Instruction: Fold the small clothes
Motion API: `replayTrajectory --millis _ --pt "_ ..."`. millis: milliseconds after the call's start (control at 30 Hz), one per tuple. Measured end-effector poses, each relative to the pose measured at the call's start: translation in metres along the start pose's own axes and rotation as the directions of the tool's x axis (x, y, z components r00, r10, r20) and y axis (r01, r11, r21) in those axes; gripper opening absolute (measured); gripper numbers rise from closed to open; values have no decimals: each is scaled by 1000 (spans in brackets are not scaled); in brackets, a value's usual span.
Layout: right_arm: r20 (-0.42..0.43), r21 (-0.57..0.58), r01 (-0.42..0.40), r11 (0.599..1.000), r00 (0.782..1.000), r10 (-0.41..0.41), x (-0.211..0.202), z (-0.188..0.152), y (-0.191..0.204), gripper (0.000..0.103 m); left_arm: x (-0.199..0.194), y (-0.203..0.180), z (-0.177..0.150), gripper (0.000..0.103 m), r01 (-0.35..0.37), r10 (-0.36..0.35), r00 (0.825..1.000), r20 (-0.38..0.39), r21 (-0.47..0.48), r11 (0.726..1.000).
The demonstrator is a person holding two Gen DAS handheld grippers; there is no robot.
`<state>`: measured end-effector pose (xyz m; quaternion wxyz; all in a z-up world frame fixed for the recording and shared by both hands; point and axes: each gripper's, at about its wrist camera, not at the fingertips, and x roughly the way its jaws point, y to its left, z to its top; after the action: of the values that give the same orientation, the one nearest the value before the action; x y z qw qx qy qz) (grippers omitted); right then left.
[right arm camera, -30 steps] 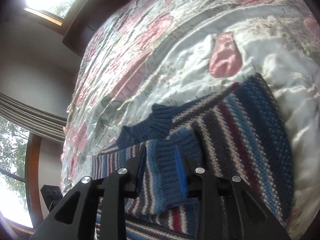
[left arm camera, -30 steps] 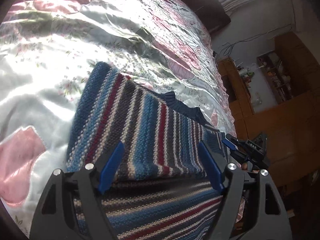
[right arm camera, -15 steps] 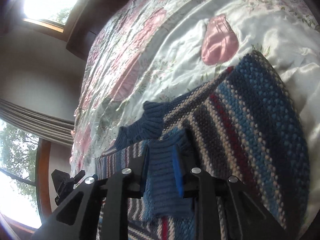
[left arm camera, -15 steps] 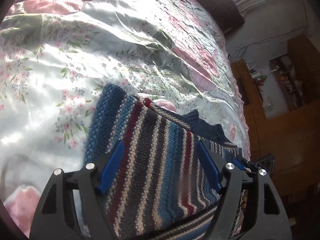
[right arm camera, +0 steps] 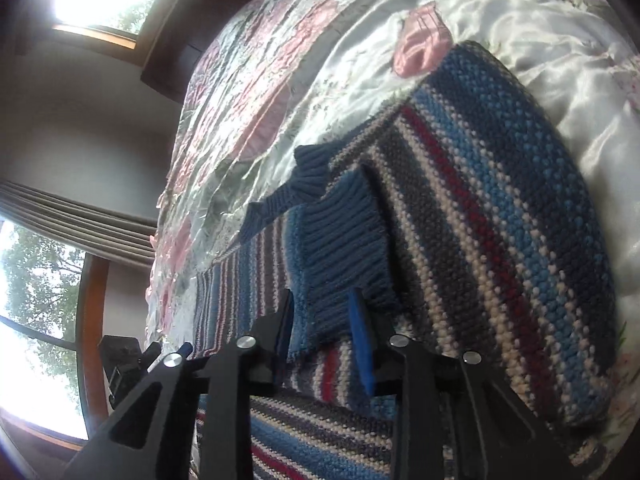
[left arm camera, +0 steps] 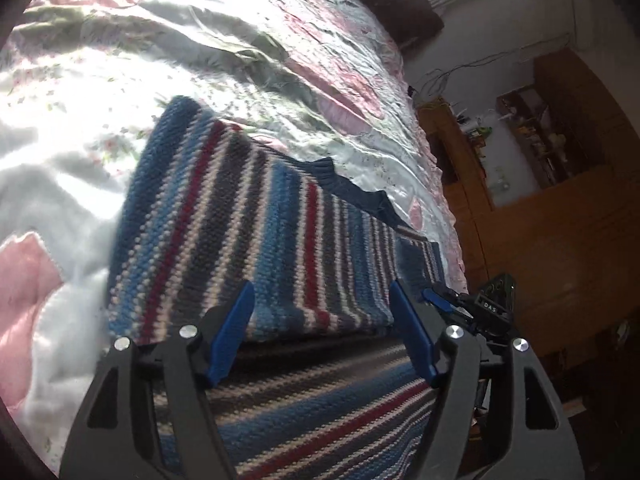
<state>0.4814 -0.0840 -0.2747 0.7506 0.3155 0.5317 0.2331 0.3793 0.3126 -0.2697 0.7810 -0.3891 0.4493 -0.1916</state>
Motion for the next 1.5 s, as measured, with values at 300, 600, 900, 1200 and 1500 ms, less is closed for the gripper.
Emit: replayTrajectory --millis 300,600,900,1200,1500 --pt "-15 133 -53 990 998 55 12 -6 -38 1 59 10 -26 69 18 -23 996 -92 -61 998" --pt "16 67 -70 995 997 69 -39 -30 -7 28 4 -15 -42 80 26 -27 1000 -16 -50 998" --pt "-38 28 -18 999 999 19 -111 -133 -25 52 -87 -20 -146 85 3 -6 999 -37 -94 996" --pt "-17 112 -21 993 1000 23 -184 -259 -63 58 -151 -16 -258 90 -77 71 996 -56 -110 991" --pt "-34 258 13 966 999 -4 -215 -320 -102 63 -140 9 -315 90 -60 31 994 -108 -273 960"
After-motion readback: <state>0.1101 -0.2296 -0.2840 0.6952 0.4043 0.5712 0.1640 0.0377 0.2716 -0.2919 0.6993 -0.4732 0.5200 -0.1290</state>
